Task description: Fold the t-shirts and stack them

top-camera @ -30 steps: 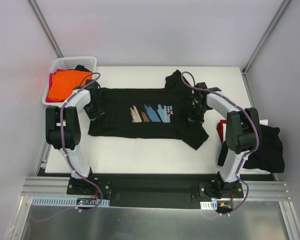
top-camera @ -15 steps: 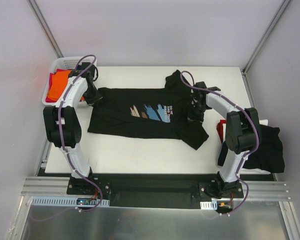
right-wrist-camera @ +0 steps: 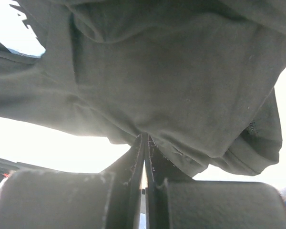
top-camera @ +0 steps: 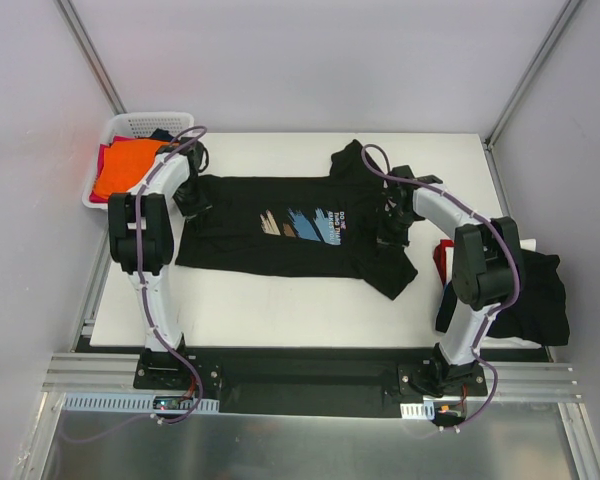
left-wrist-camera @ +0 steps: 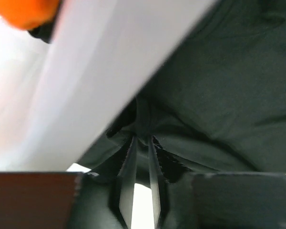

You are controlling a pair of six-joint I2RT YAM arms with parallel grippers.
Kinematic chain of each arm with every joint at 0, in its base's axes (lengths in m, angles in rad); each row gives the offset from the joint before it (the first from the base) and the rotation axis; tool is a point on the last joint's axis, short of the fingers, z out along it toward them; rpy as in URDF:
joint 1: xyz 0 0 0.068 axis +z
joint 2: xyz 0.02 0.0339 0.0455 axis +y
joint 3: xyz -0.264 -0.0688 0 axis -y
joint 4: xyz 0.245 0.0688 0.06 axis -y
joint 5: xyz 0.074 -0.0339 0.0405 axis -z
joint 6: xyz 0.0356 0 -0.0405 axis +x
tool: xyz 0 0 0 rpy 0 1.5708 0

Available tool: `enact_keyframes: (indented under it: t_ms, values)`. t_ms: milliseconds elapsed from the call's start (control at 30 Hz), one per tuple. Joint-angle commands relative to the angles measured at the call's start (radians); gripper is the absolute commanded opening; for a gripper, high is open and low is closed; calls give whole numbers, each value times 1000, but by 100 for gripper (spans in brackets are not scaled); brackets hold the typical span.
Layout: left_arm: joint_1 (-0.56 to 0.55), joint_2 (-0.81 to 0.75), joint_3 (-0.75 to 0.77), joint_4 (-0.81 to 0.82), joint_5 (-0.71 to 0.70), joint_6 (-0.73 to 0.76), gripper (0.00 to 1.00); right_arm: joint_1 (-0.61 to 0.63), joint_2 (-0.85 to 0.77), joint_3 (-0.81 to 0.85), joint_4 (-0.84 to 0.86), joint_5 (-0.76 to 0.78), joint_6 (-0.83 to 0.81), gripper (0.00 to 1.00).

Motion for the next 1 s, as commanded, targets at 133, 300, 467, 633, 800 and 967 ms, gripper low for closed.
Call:
enact_keyframes:
  t_ms: [133, 300, 467, 633, 800, 967]
  values:
    - [3, 22, 23, -22, -52, 14, 18, 7, -41, 1, -19, 4, 0, 2]
    - [2, 16, 43, -26, -78, 10, 19, 9, -23, 21, -23, -8, 1, 2]
    - [-11, -78, 43, -25, -133, -16, 49, 18, -12, 23, -20, -17, 3, 2]
    - [-12, -145, 13, -22, -86, -7, 70, 33, 8, 39, -16, -23, 12, 2]
    - [-31, -223, -81, -16, -28, -1, 70, 45, 17, 39, -7, -25, 18, 3]
    - [-61, -276, -240, 29, 61, 7, 68, 55, 23, 36, 0, -30, 21, 2]
